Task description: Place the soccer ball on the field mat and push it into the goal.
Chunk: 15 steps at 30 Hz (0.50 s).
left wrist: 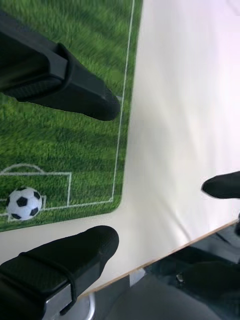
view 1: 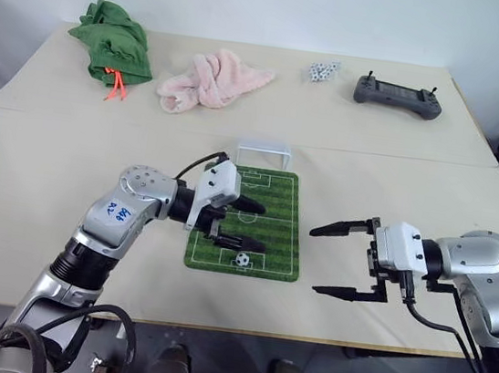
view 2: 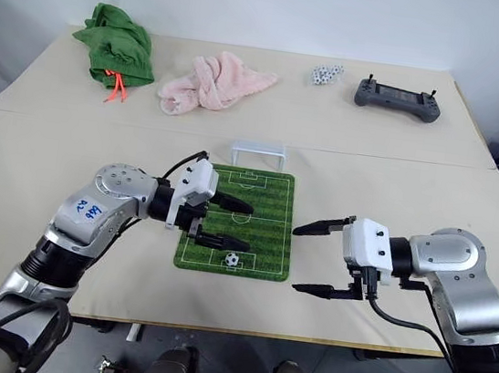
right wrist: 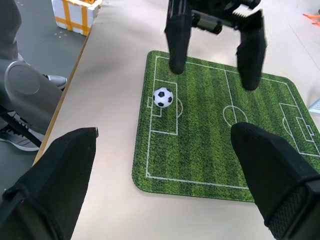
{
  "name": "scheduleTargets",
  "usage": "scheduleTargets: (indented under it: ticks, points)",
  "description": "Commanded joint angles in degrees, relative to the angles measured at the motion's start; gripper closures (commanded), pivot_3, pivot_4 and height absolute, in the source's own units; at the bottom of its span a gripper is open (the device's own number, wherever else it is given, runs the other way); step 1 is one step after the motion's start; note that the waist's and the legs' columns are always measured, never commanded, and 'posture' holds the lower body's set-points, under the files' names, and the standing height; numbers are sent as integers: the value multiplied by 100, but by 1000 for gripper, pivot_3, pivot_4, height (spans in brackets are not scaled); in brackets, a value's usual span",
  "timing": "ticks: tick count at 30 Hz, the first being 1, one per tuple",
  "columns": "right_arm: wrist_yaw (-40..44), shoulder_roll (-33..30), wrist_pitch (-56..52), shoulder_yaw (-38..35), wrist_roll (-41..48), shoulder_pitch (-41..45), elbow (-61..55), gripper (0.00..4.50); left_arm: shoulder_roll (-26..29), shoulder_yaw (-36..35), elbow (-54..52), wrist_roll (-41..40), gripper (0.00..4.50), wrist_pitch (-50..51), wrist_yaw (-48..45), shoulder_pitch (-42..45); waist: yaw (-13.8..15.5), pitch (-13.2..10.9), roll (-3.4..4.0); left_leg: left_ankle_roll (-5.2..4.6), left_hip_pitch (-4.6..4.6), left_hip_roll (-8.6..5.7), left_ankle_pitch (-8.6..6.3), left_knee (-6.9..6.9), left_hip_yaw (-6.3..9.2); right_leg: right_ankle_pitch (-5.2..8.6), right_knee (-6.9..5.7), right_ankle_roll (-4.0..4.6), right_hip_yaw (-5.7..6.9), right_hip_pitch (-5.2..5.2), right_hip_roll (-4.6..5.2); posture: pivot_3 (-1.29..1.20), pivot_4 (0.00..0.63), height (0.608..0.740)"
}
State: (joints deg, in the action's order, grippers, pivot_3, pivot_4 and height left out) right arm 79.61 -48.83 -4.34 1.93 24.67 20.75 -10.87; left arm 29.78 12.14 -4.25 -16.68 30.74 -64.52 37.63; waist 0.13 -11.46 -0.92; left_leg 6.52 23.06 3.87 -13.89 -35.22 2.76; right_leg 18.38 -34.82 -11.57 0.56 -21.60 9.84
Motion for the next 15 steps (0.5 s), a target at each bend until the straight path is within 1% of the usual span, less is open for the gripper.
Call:
scheduleTargets:
  ticks: [1, 6, 9, 11, 12, 15]
  points:
    - [-13, -13, 21, -168, 129, 39, -111, 0, 23, -105, -304, -151, 744, 76, 74, 38, 3, 0, 0, 0, 0, 0, 0, 0, 0, 0, 0, 0, 0, 0, 0, 0, 150, 740]
    - [-30, 1, 23, -157, 119, 64, -103, 0, 67, -97, -467, -153, 744, 163, 117, 18, 1, 0, 0, 0, 0, 0, 0, 0, 0, 0, 0, 0, 0, 0, 0, 0, 150, 740]
    - [-42, 11, 23, -146, 118, 68, -101, 0, 89, -153, -512, -257, 1268, 208, 59, -10, 0, 0, 0, 0, 0, 0, 0, 0, 0, 0, 0, 0, 0, 0, 0, 0, 150, 740]
    - [-45, 6, 28, -153, 122, 59, -107, 0, 128, -149, -552, -298, 1926, 272, 49, -27, 0, 0, 0, 0, 0, 0, 0, 0, 0, 0, 0, 0, 0, 0, 0, 0, 150, 740]
    - [-45, 5, 32, -153, 120, 59, -104, 0, 147, -145, -568, -307, 2124, 295, 45, -32, 1, 0, 0, 0, 0, 0, 0, 0, 0, 0, 0, 0, 0, 0, 0, 0, 150, 740]
    - [-46, -2, 30, -161, 122, 60, -99, 0, 223, -172, -696, -458, 3084, 395, -77, -83, -2, 0, 0, 0, 0, 0, 0, 0, 0, 0, 0, 0, 0, 0, 0, 0, 150, 740]
